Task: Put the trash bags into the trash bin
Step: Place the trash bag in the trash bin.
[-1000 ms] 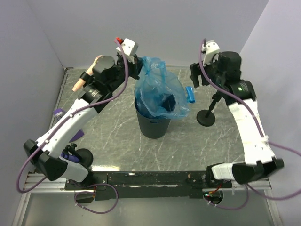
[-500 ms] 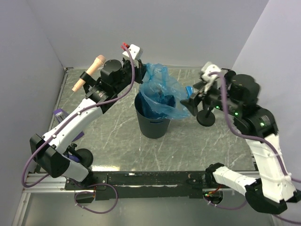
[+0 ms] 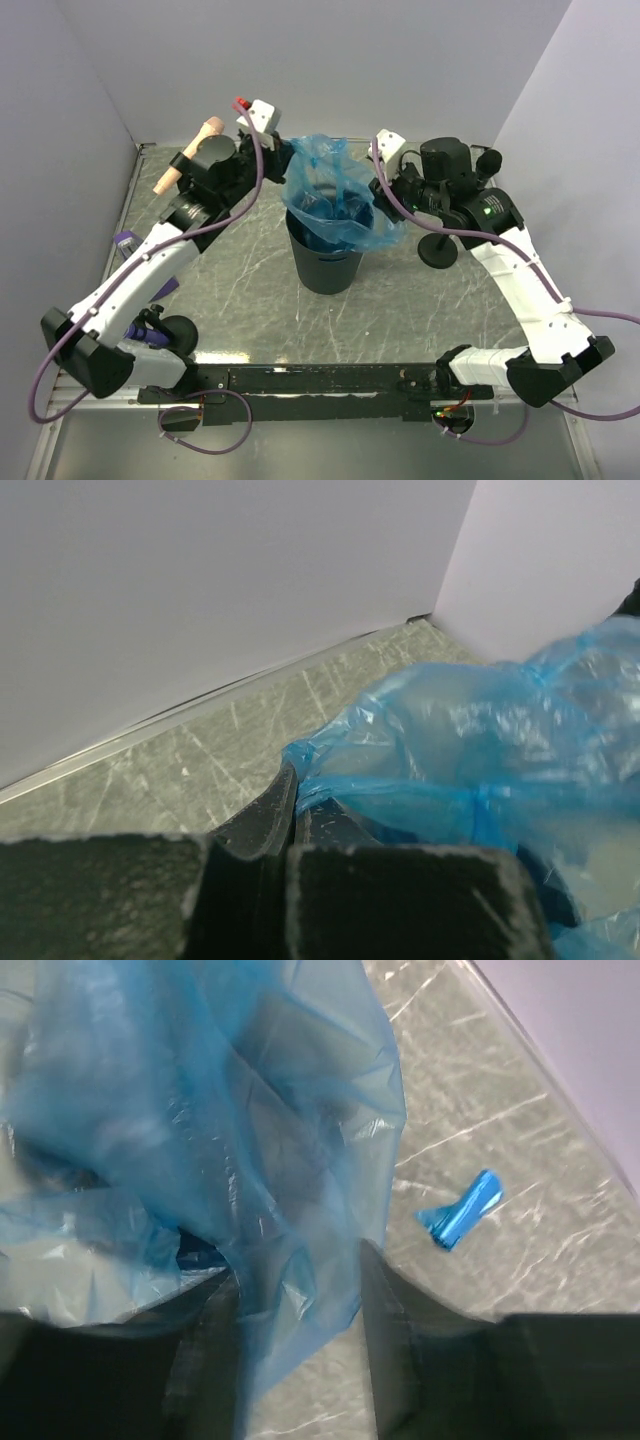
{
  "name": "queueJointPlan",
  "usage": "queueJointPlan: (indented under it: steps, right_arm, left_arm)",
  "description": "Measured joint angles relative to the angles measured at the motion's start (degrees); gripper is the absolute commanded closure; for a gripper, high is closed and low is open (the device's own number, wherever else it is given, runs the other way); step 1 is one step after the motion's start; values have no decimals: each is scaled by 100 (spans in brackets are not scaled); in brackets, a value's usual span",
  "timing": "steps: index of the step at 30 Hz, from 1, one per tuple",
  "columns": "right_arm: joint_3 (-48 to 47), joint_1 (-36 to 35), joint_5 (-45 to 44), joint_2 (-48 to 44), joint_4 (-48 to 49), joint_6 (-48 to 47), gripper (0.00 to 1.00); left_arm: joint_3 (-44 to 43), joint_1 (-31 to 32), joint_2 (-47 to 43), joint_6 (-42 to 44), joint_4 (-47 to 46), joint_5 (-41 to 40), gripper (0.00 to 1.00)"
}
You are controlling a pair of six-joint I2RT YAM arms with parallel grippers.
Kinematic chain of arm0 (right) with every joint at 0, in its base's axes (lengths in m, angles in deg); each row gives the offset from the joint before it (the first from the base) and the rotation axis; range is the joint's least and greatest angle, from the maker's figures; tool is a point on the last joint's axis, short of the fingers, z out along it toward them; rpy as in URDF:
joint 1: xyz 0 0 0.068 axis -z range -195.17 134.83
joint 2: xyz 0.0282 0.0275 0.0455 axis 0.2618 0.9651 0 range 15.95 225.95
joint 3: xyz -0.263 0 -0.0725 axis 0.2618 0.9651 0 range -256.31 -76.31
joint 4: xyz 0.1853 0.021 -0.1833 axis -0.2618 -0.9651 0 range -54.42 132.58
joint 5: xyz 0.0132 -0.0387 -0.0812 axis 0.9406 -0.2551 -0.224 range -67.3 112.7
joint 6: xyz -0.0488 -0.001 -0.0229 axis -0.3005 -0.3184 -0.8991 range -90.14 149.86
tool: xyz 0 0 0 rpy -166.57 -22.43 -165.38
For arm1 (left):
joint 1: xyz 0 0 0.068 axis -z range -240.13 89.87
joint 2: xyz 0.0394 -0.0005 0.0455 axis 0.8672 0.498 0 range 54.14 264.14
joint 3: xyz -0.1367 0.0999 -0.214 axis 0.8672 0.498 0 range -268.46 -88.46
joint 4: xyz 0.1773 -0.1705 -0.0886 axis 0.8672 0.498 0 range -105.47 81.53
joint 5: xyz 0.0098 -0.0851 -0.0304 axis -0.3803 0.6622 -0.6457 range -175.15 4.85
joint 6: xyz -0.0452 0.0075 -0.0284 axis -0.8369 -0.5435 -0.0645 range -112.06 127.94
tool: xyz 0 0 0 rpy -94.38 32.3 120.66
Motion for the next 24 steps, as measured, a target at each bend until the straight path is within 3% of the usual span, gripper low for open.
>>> queueJointPlan:
  steps: [6,7,10,11,17,24]
  right_arm:
    - [-566,-9,479,66,-50,-22,65]
    - [-654,-9,616,66,-70,-15,69]
    - [-750,-11,929,39,-90,31,97]
    - [-748,-11,984,37,-98,55,100]
    - [-588,144,1123,256,90,236,100]
    - [-625,1167,1338,1318,522,662,100]
  left_arm:
    - [103,-348,-407,55,426,42,99]
    - [103,-409,-428,66,511,72,99]
    - [105,-538,-442,120,741,205,99]
    - [105,-555,-431,162,828,289,99]
    - [-157,-568,46,531,1316,671,99]
    - [-260,-688,946,1130,1405,708,99]
